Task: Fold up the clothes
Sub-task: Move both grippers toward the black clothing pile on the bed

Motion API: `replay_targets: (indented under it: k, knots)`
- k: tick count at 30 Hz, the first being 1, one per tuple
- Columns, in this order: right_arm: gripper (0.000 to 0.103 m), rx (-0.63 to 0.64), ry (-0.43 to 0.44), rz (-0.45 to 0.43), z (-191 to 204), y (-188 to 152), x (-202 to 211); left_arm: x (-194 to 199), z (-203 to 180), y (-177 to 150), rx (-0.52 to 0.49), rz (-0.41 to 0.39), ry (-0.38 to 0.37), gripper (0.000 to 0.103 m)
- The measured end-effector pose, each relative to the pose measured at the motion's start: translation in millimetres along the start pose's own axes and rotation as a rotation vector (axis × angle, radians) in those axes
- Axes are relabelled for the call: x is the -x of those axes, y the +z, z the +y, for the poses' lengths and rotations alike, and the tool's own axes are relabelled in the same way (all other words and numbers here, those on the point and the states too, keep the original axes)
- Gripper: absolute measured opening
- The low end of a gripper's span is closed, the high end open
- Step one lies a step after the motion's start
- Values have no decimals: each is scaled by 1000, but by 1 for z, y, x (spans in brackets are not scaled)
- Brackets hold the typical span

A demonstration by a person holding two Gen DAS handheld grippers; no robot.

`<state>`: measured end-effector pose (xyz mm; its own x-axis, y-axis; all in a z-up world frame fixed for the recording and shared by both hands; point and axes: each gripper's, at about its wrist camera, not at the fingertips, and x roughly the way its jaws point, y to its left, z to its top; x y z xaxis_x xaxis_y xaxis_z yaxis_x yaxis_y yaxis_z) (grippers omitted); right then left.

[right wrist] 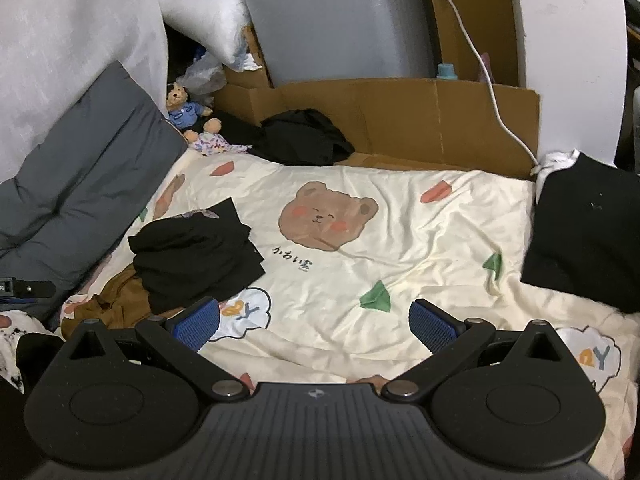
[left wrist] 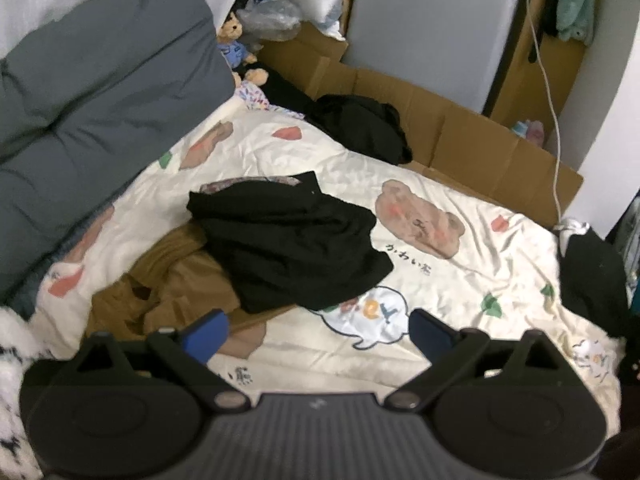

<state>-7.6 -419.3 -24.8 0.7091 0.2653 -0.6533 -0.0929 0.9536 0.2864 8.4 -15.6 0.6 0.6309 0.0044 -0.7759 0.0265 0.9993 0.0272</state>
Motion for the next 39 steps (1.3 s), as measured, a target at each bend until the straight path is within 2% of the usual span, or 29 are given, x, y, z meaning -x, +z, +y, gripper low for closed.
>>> replay_targets:
  k: [3, 8, 20, 27, 34, 39]
  knots:
    - [103, 7, 3, -4, -1, 1, -2, -6, -15, 4, -3, -8, 4, 96]
    - [103, 18, 9, -10, -4, 3, -5, -2, 20, 4, 63, -20, -99, 95]
    - [103, 8, 30, 15, -8, 2, -22, -12, 5, -1, 58, -1, -56, 92]
    - [103, 0, 41, 25, -18, 8, -23, -22, -7, 11, 60, 8, -47, 91]
    - [103, -12, 34, 21, -27, 19, -26, -36, -9, 21, 65, 29, -48, 87]
    - [103, -17, 26, 14, -37, 27, -30, -50, -5, 29, 94, 50, -38, 79]
